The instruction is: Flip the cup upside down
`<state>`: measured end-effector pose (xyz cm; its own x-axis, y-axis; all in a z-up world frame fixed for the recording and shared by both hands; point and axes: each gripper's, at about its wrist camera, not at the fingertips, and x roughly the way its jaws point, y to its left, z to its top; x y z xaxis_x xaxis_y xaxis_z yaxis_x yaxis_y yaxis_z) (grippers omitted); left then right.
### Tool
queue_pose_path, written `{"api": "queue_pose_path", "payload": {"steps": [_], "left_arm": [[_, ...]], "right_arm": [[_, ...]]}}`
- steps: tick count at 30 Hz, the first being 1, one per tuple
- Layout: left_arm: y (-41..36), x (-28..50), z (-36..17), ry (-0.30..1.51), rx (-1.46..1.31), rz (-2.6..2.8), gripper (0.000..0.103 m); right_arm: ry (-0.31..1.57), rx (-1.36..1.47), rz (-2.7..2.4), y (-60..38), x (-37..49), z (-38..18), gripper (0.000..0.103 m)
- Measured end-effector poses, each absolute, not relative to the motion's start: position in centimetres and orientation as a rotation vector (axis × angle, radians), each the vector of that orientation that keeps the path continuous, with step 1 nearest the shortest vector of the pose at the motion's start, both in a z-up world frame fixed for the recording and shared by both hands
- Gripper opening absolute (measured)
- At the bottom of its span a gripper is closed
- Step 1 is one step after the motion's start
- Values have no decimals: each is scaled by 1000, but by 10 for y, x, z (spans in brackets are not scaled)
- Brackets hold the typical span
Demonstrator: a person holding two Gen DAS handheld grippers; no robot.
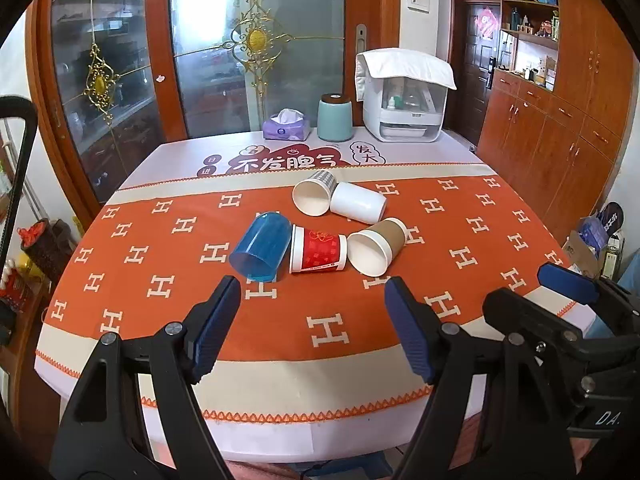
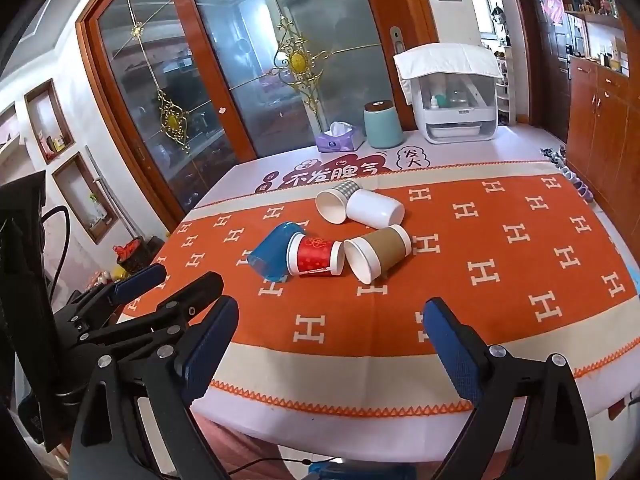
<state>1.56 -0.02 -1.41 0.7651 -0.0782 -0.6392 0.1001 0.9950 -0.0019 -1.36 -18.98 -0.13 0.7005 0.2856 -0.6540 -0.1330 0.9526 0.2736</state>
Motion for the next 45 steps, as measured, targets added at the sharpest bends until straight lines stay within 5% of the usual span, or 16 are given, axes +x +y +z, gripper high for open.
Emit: {"api": "queue_pose_path", "payload": {"steps": [45], "left_arm": [[0, 26, -23, 711, 15, -90, 72]], "right_arm": [[765, 233, 236, -191, 2, -12, 95]]}}
